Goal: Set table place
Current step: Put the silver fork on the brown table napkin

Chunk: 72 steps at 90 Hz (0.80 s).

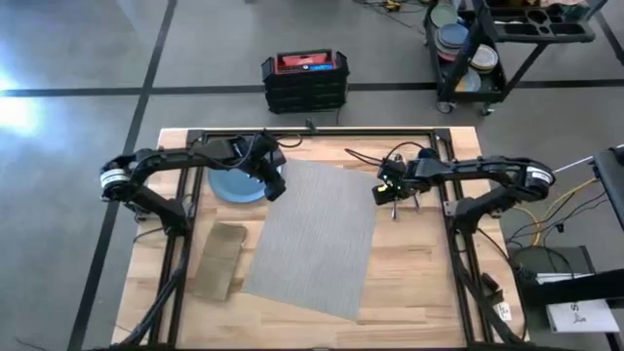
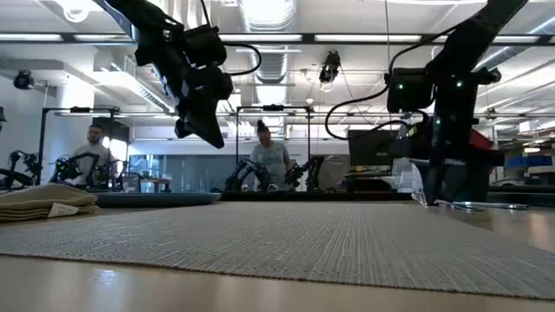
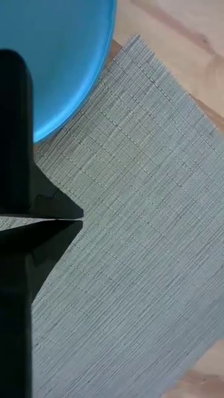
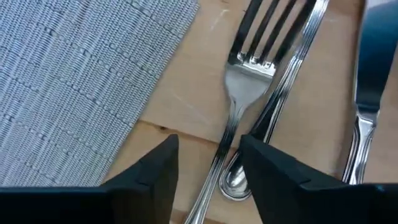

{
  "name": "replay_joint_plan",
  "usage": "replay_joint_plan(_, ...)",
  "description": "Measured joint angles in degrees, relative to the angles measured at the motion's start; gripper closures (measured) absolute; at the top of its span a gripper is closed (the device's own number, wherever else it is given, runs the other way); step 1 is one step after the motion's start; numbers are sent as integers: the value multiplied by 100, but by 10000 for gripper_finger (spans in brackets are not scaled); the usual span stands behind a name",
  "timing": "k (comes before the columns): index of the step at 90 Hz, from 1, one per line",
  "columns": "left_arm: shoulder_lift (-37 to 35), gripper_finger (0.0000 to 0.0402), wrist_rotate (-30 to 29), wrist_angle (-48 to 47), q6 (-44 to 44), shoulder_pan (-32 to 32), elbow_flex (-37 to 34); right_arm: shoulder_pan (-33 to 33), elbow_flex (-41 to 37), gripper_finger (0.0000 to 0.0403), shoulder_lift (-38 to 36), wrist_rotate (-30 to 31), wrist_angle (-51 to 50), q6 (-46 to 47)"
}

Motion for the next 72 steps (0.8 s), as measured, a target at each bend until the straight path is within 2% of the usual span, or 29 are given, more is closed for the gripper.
replay_joint_plan(9,0,402,0,2,0,0,0,4,0,278,63,97,-16,57)
replay_joint_plan(20,0,402,0,5,0,0,0,-2,-13,368,72,187,-36,81)
replay_joint_plan(25,0,402,0,4,-1,0,0,-2,-13,390,77,231,-25,103)
replay_joint_plan(41,0,402,0,8,-1,0,0,17,-9,401,-14,240,-22,208)
replay_joint_plan(72,0,402,0,3,-2,0,0,168,154,403,-856,158,-63,197)
